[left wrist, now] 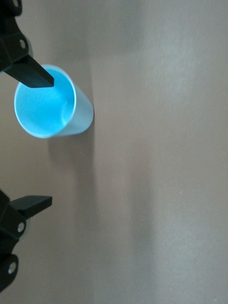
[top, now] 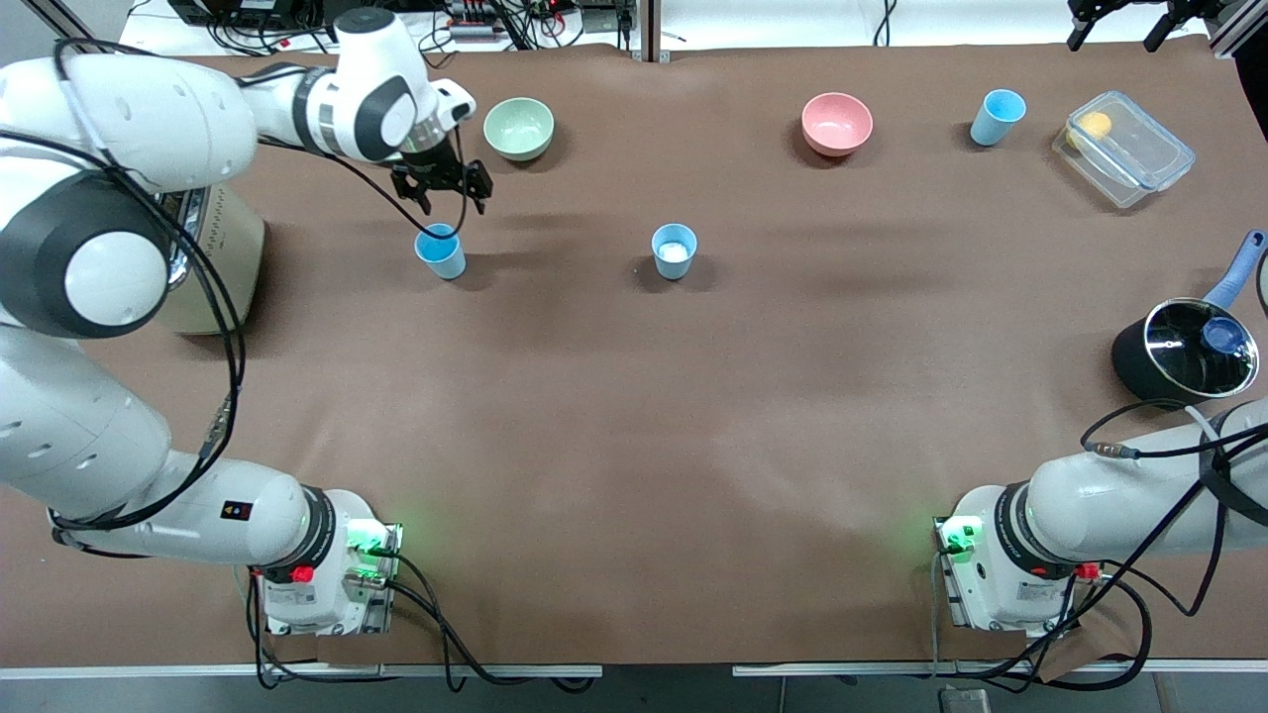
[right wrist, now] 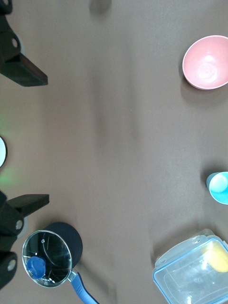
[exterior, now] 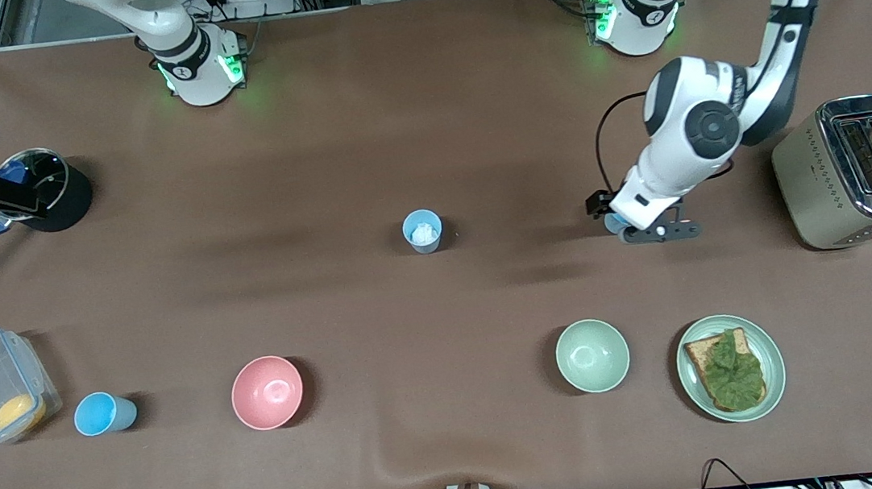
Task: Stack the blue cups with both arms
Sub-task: 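Reach the left gripper to the blue cup beside the toaster, then close the left gripper around the blue cup's side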
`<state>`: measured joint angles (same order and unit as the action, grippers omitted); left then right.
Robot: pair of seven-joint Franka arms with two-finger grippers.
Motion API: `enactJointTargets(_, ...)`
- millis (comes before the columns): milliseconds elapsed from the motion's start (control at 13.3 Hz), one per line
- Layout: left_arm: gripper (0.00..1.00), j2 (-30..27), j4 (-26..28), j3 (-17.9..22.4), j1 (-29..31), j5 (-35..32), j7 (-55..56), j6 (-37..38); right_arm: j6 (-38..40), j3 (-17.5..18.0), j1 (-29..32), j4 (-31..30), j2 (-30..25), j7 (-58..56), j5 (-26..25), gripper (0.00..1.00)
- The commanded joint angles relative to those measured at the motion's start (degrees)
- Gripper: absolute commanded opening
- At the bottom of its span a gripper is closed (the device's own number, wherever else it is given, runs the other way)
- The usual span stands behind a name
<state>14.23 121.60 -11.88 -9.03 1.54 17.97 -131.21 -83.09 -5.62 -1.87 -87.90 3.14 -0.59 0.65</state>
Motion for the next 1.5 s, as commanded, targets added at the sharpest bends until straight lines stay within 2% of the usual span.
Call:
enactJointTargets(0,1.0,2.5,-0.1,0.2,-2.1,0.7,1.3,-3.4,-0.2,1.3,1.6,-0.6,-0.7,0.1,-0.9,1.0)
enactJointTargets(150,1.0,3.3,0.7,0.3,-2.0,0.4,1.1,-5.4,-0.2,1.3,1.9,-0.6,-0.7,0.1,-0.9,1.0)
enactJointTargets(1200,1.0,2.7,3.1,1.7,-1.0,0.2,-0.2,-5.3,0.0,1.3,2.3,-0.7,-0.6,0.1,-0.7,1.0)
enactJointTargets(1275,0.89,2.8,3.4,1.7,-1.0,0.1,-0.3,-5.5,0.0,1.3,2.3,-0.7,-0.6,0.1,-0.7,1.0)
enactJointTargets(1350,0.68,3.0,3.5,1.7,-1.0,-1.0,-0.3,-5.5,0.0,1.4,2.4,-0.7,-0.6,0.1,-0.7,1.0)
enactJointTargets(1425,0.54,3.1,3.6,1.7,-1.0,-3.8,-0.4,-5.5,0.0,1.3,2.3,-0.7,-0.6,0.0,-0.7,1.0)
